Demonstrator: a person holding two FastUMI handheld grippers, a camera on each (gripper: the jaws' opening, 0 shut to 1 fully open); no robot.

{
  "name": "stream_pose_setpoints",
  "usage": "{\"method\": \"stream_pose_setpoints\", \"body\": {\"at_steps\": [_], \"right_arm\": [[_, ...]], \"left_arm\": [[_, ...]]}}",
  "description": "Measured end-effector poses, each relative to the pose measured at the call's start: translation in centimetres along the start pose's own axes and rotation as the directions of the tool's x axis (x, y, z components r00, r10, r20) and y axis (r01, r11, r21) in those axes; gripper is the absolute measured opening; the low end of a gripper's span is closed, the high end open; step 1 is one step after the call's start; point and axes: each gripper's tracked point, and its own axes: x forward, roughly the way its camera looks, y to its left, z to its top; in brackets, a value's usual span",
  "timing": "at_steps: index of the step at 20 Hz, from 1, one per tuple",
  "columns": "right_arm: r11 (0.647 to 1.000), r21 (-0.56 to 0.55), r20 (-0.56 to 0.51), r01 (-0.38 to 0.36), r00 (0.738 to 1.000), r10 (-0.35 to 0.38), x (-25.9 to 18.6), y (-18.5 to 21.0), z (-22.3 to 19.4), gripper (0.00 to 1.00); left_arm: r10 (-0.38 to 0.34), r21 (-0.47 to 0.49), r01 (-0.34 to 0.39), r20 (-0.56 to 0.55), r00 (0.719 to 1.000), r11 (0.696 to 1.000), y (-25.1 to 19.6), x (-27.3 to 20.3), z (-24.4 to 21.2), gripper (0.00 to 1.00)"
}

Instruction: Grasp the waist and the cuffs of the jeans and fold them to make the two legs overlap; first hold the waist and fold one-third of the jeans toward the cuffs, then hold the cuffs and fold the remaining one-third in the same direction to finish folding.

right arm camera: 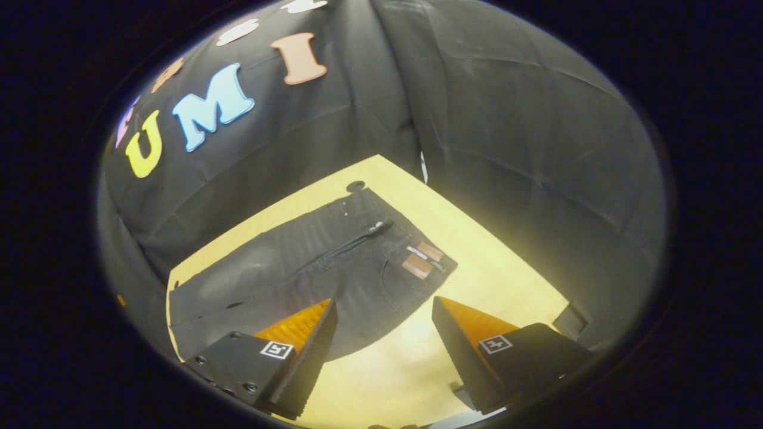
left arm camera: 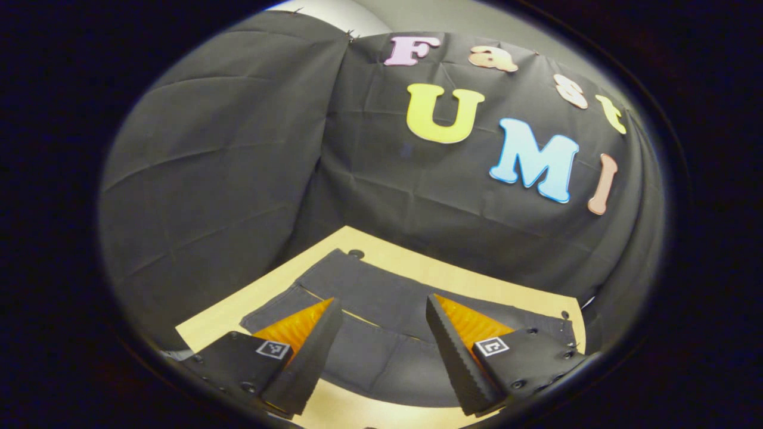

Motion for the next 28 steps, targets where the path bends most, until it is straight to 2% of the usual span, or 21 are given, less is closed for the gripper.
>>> {"method": "stream_pose_setpoints", "body": {"at_steps": [3, 5, 7, 9, 11, 13, 14, 17, 19, 21, 22, 23, 25, 26, 27, 28], "right_arm": [[0.998, 0.070, -0.047, -0.001, 0.999, 0.005, 0.9, -0.5, -0.8, 0.96], [0.985, 0.172, -0.092, -0.012, 0.995, 0.029, 1.8, -0.5, -1.1, 0.96], [0.939, 0.345, -0.157, 0.009, 0.986, 0.048, 3.4, -0.6, -1.4, 0.96], [0.877, 0.480, -0.195, 0.033, 0.978, 0.070, 4.6, -0.7, -1.2, 0.96], [0.839, 0.541, -0.215, 0.050, 0.973, 0.081, 5.9, -1.0, -1.2, 0.96], [0.835, 0.541, -0.251, 0.095, 0.967, 0.053, 7.1, -2.1, -1.7, 0.96], [0.830, 0.547, -0.264, 0.113, 0.964, 0.043, 7.8, -2.3, -1.6, 0.96], [0.809, 0.559, -0.304, 0.180, 0.953, -0.002, 9.6, -2.8, -1.2, 0.95], [0.812, 0.521, -0.367, 0.262, 0.928, -0.063, 10.9, -3.2, -2.2, 0.94], [0.819, 0.494, -0.412, 0.293, 0.908, -0.076, 11.7, -2.5, -2.9, 0.95], [0.824, 0.483, -0.394, 0.297, 0.914, -0.099, 12.4, -2.4, -2.4, 0.95], [0.832, 0.456, -0.410, 0.314, 0.905, -0.117, 12.6, -2.2, -2.4, 0.94], [0.834, 0.389, -0.465, 0.392, 0.865, -0.190, 12.5, -2.6, -2.9, 0.94], [0.827, 0.361, -0.489, 0.430, 0.843, -0.225, 12.6, -2.8, -3.1, 0.80], [0.819, 0.336, -0.506, 0.465, 0.823, -0.259, 12.8, -3.0, -3.2, 0.82], [0.815, 0.316, -0.518, 0.485, 0.808, -0.280, 12.8, -3.0, -3.3, 0.73]], "left_arm": [[0.037, -0.032, -0.038, -0.022, 0.999, 0.999, 1.6, 0.1, -0.7, 0.97], [0.051, -0.041, -0.053, -0.035, 0.998, 0.998, 2.4, 0.0, -1.3, 0.97], [0.067, -0.044, -0.069, -0.045, 0.997, 0.997, 3.0, 0.0, -1.6, 0.93], [0.082, -0.051, -0.084, -0.043, 0.996, 0.995, 3.7, -0.4, -1.7, 0.93], [0.115, -0.030, -0.116, -0.039, 0.993, 0.993, 4.9, -0.9, -2.3, 0.93], [0.151, 0.004, -0.151, -0.050, 0.987, 0.989, 6.1, -1.4, -3.2, 0.95], [0.168, 0.017, -0.167, -0.055, 0.984, 0.986, 6.7, -1.6, -3.6, 0.92], [0.204, 0.030, -0.203, -0.063, 0.977, 0.979, 8.2, -2.5, -4.5, 0.92], [0.233, 0.027, -0.231, -0.071, 0.970, 0.972, 9.3, -3.1, -5.1, 0.95], [0.275, 0.026, -0.274, -0.090, 0.957, 0.961, 10.6, -3.6, -5.8, 0.92], [0.295, 0.022, -0.295, -0.101, 0.950, 0.955, 11.5, -3.8, -6.3, 0.93], [0.311, 0.013, -0.311, -0.114, 0.944, 0.950, 12.1, -4.0, -7.0, 0.92], [0.333, -0.012, -0.338, -0.150, 0.931, 0.941, 13.2, -4.4, -8.4, 0.92], [0.341, -0.027, -0.351, -0.170, 0.924, 0.936, 13.7, -4.2, -9.1, 0.92], [0.348, -0.048, -0.363, -0.196, 0.917, 0.930, 14.2, -3.9, -10.0, 0.92], [0.347, -0.074, -0.372, -0.228, 0.910, 0.925, 14.6, -3.4, -11.1, 0.92]]}}
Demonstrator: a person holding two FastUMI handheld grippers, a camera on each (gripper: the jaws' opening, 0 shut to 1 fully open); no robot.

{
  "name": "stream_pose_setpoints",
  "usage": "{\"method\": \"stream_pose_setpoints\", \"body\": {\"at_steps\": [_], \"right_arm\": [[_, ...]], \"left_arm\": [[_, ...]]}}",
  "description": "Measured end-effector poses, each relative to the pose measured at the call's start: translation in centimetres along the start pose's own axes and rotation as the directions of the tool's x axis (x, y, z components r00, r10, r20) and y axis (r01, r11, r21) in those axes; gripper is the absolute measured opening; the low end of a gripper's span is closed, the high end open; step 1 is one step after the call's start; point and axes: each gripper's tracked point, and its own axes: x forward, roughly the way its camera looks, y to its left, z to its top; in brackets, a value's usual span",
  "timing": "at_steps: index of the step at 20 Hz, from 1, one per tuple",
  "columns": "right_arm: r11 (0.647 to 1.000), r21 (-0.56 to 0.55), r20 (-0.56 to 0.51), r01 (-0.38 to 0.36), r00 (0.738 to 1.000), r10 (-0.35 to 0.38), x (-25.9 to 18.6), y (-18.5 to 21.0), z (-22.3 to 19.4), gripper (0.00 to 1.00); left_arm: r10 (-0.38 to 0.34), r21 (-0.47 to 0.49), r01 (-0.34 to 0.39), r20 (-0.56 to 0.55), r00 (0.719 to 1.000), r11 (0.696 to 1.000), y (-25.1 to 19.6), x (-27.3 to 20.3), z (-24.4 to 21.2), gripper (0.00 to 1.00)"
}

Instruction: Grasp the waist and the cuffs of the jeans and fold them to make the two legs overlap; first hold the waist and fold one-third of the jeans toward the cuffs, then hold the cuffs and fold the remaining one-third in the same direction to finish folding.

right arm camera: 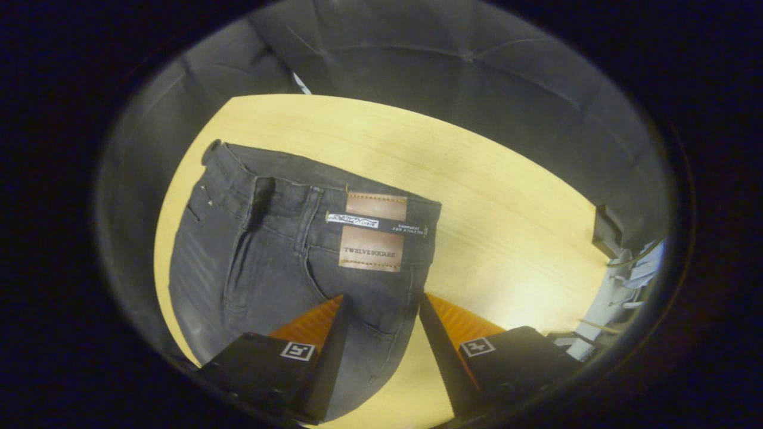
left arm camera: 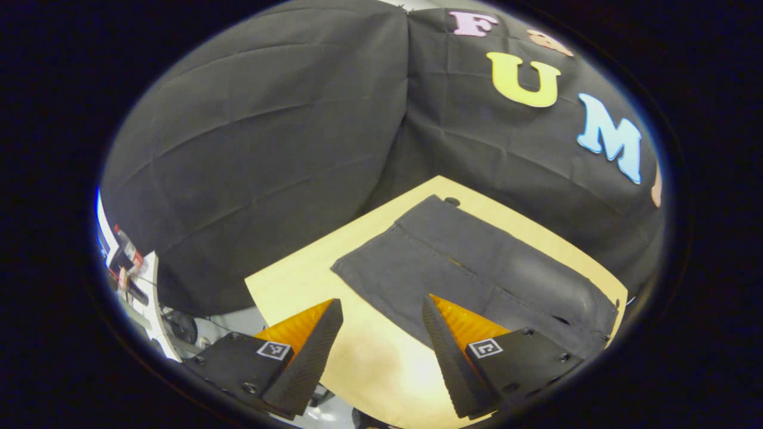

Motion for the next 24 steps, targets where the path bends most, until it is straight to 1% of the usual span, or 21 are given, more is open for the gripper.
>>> {"method": "stream_pose_setpoints", "body": {"at_steps": [1, 2, 3, 5, 6, 7, 8, 9, 10, 11, 12, 13, 14, 15, 16, 19, 20, 21, 22, 23, 24], "right_arm": [[1.000, -0.001, 0.002, 0.008, 1.000, -0.008, -0.2, 0.1, 0.0, 0.78], [1.000, -0.004, 0.001, 0.005, 1.000, -0.005, -0.1, 0.1, 0.1, 0.72], [1.000, -0.013, 0.000, -0.001, 1.000, 0.001, -0.1, 0.1, 0.1, 0.70], [1.000, -0.029, -0.001, -0.010, 1.000, 0.010, -0.1, 0.0, 0.1, 0.68], [0.999, -0.031, -0.002, -0.014, 1.000, 0.014, -0.1, 0.0, 0.1, 0.68], [0.999, -0.028, -0.004, -0.017, 1.000, 0.017, -0.1, 0.0, 0.1, 0.68], [1.000, -0.024, -0.002, -0.017, 1.000, 0.017, -0.1, 0.0, 0.1, 0.68], [1.000, -0.025, 0.000, -0.017, 1.000, 0.017, -0.1, 0.0, 0.1, 0.67], [0.999, -0.028, 0.004, -0.017, 1.000, 0.018, -0.1, 0.0, 0.0, 0.67], [0.999, -0.030, 0.012, -0.018, 1.000, 0.018, -0.2, 0.0, 0.1, 0.66], [0.999, -0.034, 0.019, -0.019, 1.000, 0.020, -0.1, -0.1, 0.0, 0.67], [0.999, -0.039, 0.027, -0.021, 0.999, 0.022, -0.1, -0.1, 0.1, 0.68], [0.999, -0.043, 0.034, -0.022, 0.999, 0.024, -0.2, -0.1, 0.0, 0.67], [0.999, -0.045, 0.039, -0.024, 0.999, 0.026, -0.2, -0.1, 0.0, 0.67], [0.999, -0.044, 0.043, -0.024, 0.999, 0.026, -0.2, -0.2, 0.1, 0.67], [0.999, -0.037, 0.052, -0.017, 0.998, 0.018, -0.2, -0.1, 0.1, 0.66], [0.999, -0.036, 0.052, -0.016, 0.998, 0.018, -0.1, -0.1, 0.1, 0.67], [0.999, -0.038, 0.053, -0.019, 0.998, 0.021, -0.1, 0.0, 0.1, 0.67], [0.999, -0.046, 0.056, -0.021, 0.998, 0.024, -0.1, 0.0, 0.1, 0.67], [0.998, -0.060, 0.058, -0.022, 0.998, 0.025, -0.1, 0.0, 0.2, 0.67], [0.997, -0.076, 0.063, -0.024, 0.998, 0.029, -0.1, -0.1, 0.2, 0.65]], "left_arm": [[-0.007, -0.040, 0.005, -0.040, 0.999, 0.999, 0.0, 0.9, -0.9, 0.93], [-0.022, -0.086, 0.015, -0.085, 0.996, 0.996, -0.1, 2.1, -1.9, 0.93], [-0.035, -0.132, 0.017, -0.130, 0.991, 0.991, -0.3, 3.5, -2.7, 0.93], [-0.016, -0.195, -0.025, -0.208, 0.978, 0.980, 0.5, 7.2, -3.5, 0.95], [-0.001, -0.211, -0.050, -0.238, 0.971, 0.976, 1.4, 9.4, -3.8, 0.93], [0.015, -0.228, -0.078, -0.265, 0.964, 0.970, 2.3, 11.4, -3.8, 0.93], [0.040, -0.249, -0.117, -0.295, 0.955, 0.961, 3.1, 13.3, -3.8, 0.96], [0.054, -0.270, -0.150, -0.332, 0.942, 0.951, 3.5, 15.4, -4.1, 0.93], [0.070, -0.288, -0.190, -0.380, 0.922, 0.939, 4.3, 17.1, -5.0, 0.94], [0.086, -0.302, -0.229, -0.420, 0.903, 0.925, 5.2, 18.1, -6.2, 0.94], [0.105, -0.313, -0.260, -0.436, 0.894, 0.914, 6.3, 19.1, -6.8, 0.94], [0.134, -0.309, -0.294, -0.449, 0.884, 0.904, 7.4, 20.2, -7.5, 0.94], [0.164, -0.298, -0.330, -0.469, 0.868, 0.896, 8.2, 20.8, -8.1, 0.94], [0.179, -0.291, -0.358, -0.497, 0.849, 0.887, 8.4, 21.1, -8.4, 0.94], [0.203, -0.304, -0.372, -0.467, 0.861, 0.877, 8.3, 22.3, -7.8, 0.94], [0.229, -0.246, -0.366, -0.449, 0.864, 0.898, 7.7, 24.0, -6.1, 0.97], [0.230, -0.248, -0.362, -0.435, 0.871, 0.899, 7.3, 24.2, -5.8, 0.95], [0.232, -0.269, -0.366, -0.424, 0.876, 0.891, 7.3, 24.2, -6.5, 0.94], [0.239, -0.281, -0.372, -0.413, 0.879, 0.885, 7.1, 24.0, -6.2, 0.92], [0.235, -0.282, -0.366, -0.408, 0.882, 0.887, 6.9, 24.0, -6.1, 0.92], [0.220, -0.269, -0.344, -0.401, 0.889, 0.900, 6.0, 24.2, -5.8, 0.77]]}}
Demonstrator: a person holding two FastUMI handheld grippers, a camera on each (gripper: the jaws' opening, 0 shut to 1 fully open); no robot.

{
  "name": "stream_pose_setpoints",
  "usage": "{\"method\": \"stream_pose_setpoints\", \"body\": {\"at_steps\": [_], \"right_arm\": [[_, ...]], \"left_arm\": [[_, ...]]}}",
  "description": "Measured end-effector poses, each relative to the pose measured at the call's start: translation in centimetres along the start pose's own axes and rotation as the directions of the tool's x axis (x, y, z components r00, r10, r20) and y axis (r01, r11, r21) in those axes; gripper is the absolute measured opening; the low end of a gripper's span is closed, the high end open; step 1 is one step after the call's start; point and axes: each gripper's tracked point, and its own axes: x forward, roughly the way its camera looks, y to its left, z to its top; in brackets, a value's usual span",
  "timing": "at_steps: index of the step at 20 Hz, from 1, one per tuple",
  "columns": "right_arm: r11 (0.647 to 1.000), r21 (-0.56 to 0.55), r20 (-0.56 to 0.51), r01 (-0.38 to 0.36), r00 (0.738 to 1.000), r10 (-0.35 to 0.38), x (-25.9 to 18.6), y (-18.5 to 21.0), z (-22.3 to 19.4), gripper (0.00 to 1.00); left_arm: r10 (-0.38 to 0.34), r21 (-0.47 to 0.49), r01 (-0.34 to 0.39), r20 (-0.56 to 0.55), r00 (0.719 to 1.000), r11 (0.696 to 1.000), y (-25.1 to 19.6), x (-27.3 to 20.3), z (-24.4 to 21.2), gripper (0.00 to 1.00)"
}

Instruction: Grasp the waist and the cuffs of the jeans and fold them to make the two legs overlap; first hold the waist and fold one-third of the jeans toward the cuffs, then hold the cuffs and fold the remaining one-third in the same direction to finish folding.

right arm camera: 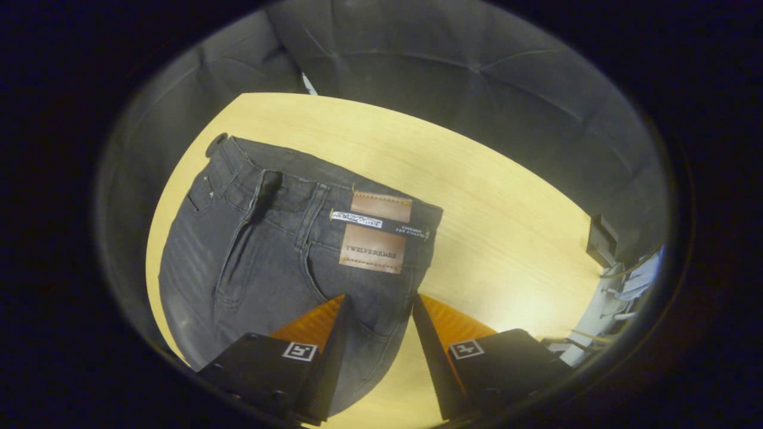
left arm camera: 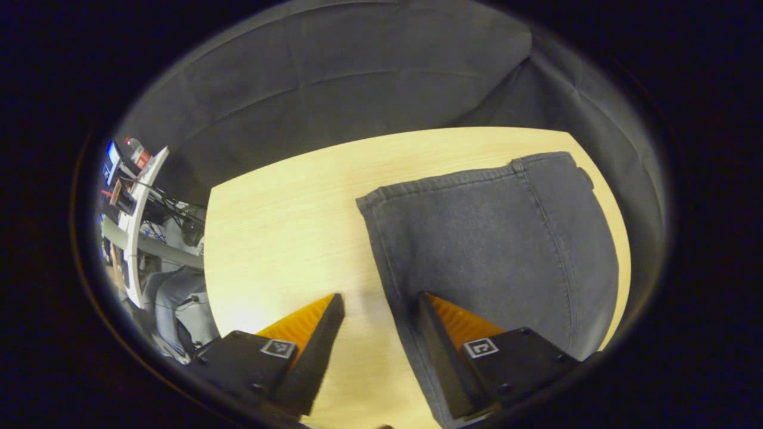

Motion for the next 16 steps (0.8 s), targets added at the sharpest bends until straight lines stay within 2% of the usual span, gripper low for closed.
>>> {"method": "stream_pose_setpoints", "body": {"at_steps": [1, 3, 4, 5, 8, 9, 11, 14, 16], "right_arm": [[1.000, -0.013, 0.004, -0.010, 1.000, 0.010, 0.1, 0.2, 0.0, 0.64], [0.998, -0.039, 0.034, -0.053, 0.998, 0.054, 0.5, 0.7, 0.4, 0.53], [0.995, -0.051, 0.045, -0.081, 0.996, 0.083, 0.2, 0.8, 0.3, 0.41], [0.993, -0.054, 0.068, -0.106, 0.992, 0.109, 0.2, 0.7, 0.6, 0.34], [0.974, 0.021, 0.079, -0.225, 0.972, 0.222, 0.1, 0.6, 0.7, 0.16], [0.963, 0.056, 0.063, -0.264, 0.963, 0.260, -0.1, 0.6, 0.7, 0.11], [0.939, 0.101, 0.032, -0.330, 0.944, 0.328, 0.6, 0.5, 0.6, 0.06], [0.945, 0.040, 0.012, -0.324, 0.946, 0.324, 0.6, 0.6, 0.4, 0.05], [0.951, -0.014, 0.001, -0.310, 0.951, 0.310, 0.2, 0.4, 0.7, 0.04]], "left_arm": [[-0.016, 0.034, 0.016, 0.012, 1.000, 0.999, -1.3, 0.1, 0.4, 0.61], [-0.014, 0.078, 0.011, 0.031, 0.999, 0.997, -2.4, 0.2, 0.3, 0.31], [-0.001, 0.084, -0.002, 0.037, 0.999, 0.996, -2.4, 0.3, 0.1, 0.27], [0.003, 0.084, -0.007, 0.043, 0.999, 0.996, -2.3, 0.3, 0.0, 0.16], [-0.049, 0.047, 0.047, 0.035, 0.998, 0.998, -2.3, 0.5, 0.2, 0.16], [-0.076, 0.026, 0.075, 0.044, 0.996, 0.997, -2.4, 0.1, 0.3, 0.08], [-0.124, 0.032, 0.122, 0.043, 0.991, 0.992, -2.0, 0.0, 0.1, 0.08], [-0.126, 0.097, 0.121, 0.045, 0.991, 0.988, 1.1, -0.5, -0.7, 0.08], [-0.108, 0.037, 0.106, 0.049, 0.993, 0.994, 3.9, -1.0, -1.9, 0.08]]}}
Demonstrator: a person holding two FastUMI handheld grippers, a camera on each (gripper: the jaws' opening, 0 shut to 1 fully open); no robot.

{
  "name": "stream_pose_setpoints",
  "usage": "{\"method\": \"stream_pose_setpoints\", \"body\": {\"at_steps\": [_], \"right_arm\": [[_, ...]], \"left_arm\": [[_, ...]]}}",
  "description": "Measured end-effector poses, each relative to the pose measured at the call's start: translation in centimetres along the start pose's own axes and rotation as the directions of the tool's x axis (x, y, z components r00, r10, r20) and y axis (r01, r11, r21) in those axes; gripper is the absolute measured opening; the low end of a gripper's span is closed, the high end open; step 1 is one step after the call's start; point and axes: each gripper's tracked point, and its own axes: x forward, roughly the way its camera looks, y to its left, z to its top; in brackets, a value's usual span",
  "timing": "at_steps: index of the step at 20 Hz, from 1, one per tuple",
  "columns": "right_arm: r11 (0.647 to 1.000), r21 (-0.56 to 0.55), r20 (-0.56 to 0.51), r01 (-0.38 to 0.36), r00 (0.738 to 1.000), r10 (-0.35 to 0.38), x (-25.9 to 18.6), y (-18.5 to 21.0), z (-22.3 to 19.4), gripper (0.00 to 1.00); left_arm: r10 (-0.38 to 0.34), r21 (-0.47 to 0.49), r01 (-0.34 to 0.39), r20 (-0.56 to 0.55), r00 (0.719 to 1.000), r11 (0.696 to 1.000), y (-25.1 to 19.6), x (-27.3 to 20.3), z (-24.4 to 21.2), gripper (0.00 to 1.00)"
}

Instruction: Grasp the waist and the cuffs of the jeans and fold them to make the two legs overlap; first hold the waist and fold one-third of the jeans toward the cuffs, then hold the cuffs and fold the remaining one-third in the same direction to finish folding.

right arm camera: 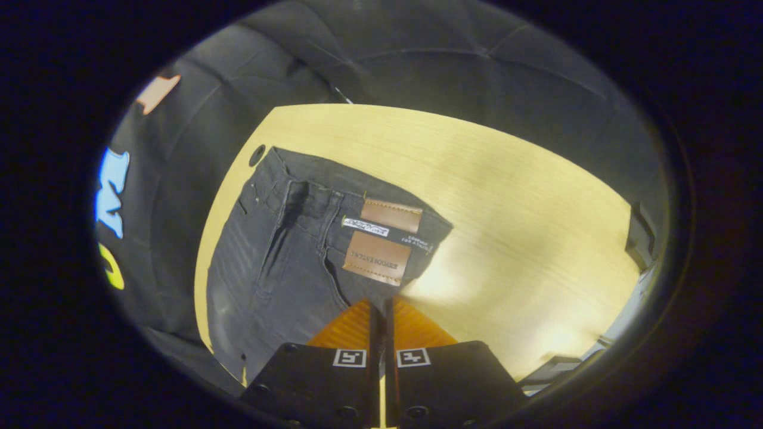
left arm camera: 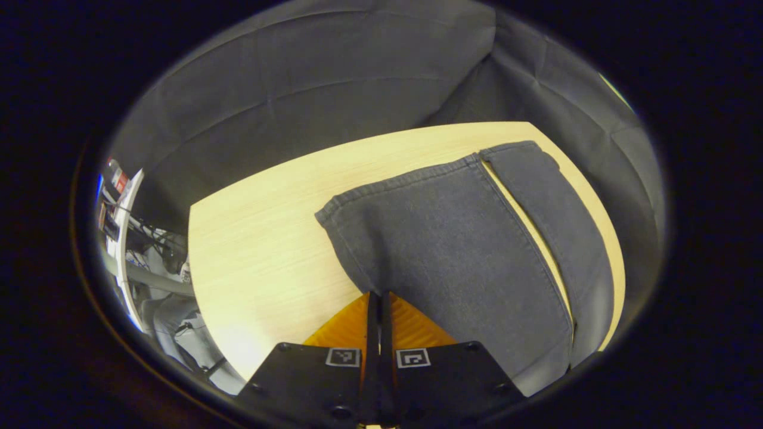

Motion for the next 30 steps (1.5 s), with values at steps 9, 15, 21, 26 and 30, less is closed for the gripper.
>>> {"method": "stream_pose_setpoints", "body": {"at_steps": [9, 15, 21, 26, 30], "right_arm": [[0.998, 0.062, -0.087, -0.022, 0.996, 0.028, -1.5, 0.0, 0.4, 0.03], [0.982, 0.178, -0.079, -0.061, 0.994, 0.076, -4.3, 3.8, 2.6, 0.03], [0.918, 0.296, 0.021, -0.262, 0.963, 0.268, -8.3, 11.3, 7.9, 0.03], [0.901, 0.288, 0.078, -0.326, 0.945, 0.317, -7.0, 17.8, 12.4, 0.03], [0.908, 0.266, 0.103, -0.324, 0.946, 0.308, -4.3, 21.6, 15.2, 0.02]], "left_arm": [[-0.046, -0.160, 0.043, -0.011, 0.999, 0.986, 13.0, -8.0, -3.9, 0.08], [-0.135, -0.099, 0.142, 0.071, 0.988, 0.985, 8.4, -14.3, 1.3, 0.08], [-0.338, -0.012, 0.344, 0.151, 0.929, 0.939, -7.8, -18.3, 10.4, 0.08], [-0.403, 0.139, 0.386, 0.132, 0.906, 0.912, -20.2, -17.4, 14.4, 0.08], [-0.428, 0.278, 0.385, 0.114, 0.897, 0.880, -28.9, -14.1, 16.8, 0.07]]}}
